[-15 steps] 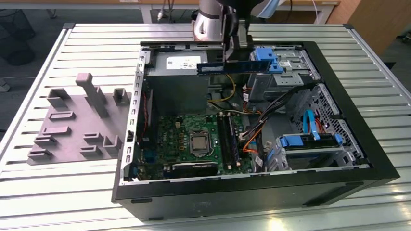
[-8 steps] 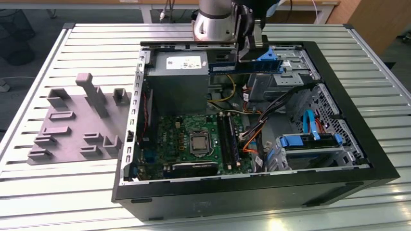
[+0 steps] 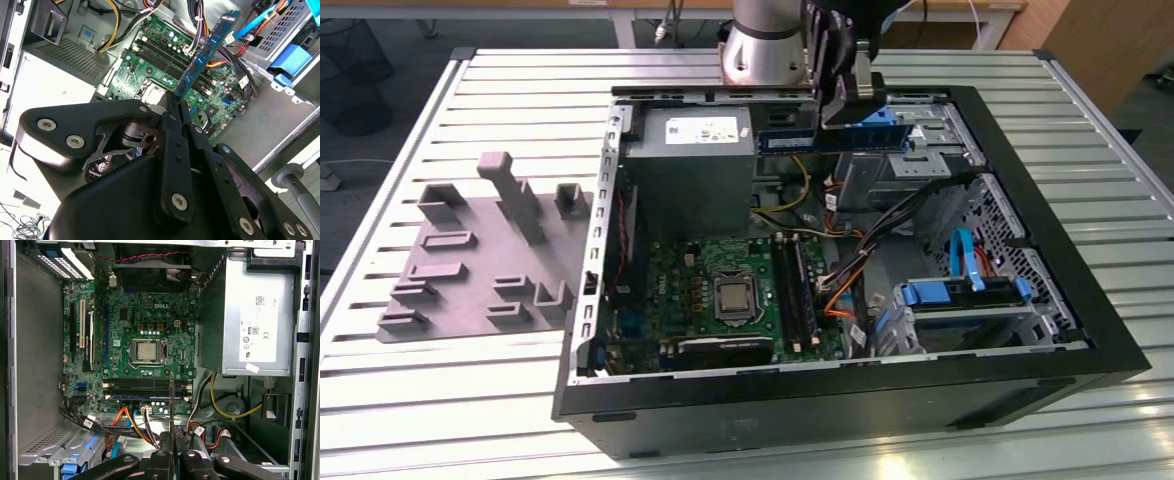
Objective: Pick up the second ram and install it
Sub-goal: 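Insert the second ram into the second slot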
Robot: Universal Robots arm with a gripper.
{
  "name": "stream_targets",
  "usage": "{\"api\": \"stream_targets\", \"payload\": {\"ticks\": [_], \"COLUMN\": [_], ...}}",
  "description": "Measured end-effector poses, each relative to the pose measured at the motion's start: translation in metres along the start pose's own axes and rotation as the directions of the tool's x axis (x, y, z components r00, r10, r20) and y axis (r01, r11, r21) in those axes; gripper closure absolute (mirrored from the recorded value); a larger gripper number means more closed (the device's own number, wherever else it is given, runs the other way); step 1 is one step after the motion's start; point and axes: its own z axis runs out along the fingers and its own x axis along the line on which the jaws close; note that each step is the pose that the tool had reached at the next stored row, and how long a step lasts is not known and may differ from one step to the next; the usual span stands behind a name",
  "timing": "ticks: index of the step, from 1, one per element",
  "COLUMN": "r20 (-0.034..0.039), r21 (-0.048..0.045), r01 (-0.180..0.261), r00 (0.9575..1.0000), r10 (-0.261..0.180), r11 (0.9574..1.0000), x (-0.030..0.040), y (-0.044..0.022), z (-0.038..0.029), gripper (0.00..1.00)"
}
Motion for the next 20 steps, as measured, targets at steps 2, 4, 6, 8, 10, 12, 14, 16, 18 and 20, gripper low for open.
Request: {"api": "stream_targets", "payload": {"ticks": [2,4,6,8,10,12,14,16,18,20], "r20": [0.0000,0.0000,-0.0001,-0.0001,-0.0003,-0.0012,-0.0021,-0.0029,-0.0039,-0.0049], "r21": [0.0000,0.0000,0.0000,0.0000,0.0001,0.0002,0.0004,0.0008,0.0011,0.0015], "r01": [0.000,0.000,0.000,0.000,-0.008,-0.032,-0.055,-0.081,-0.107,-0.134], "r00": [1.0000,1.0000,1.0000,1.0000,1.0000,0.9995,0.9985,0.9967,0.9943,0.9910], "r10": [0.000,0.000,0.000,0.000,0.008,0.032,0.055,0.081,0.107,0.134], "r11": [1.0000,1.0000,1.0000,1.0000,1.0000,0.9995,0.9985,0.9967,0.9943,0.9910], "x": [0.0000,0.0000,0.0000,0.0000,0.0000,0.0000,0.0000,0.0000,-0.0001,-0.0001], "y": [-0.0001,-0.0002,-0.0002,-0.0002,-0.0002,-0.0002,-0.0002,-0.0002,-0.0002,-0.0002], "z": [0.0000,0.0000,0.0000,0.0000,0.0001,0.0003,0.0004,0.0006,0.0007,0.0009], "gripper": [0.86,0.86,0.86,0.86,0.86,0.86,0.86,0.86,0.86,0.86]}}
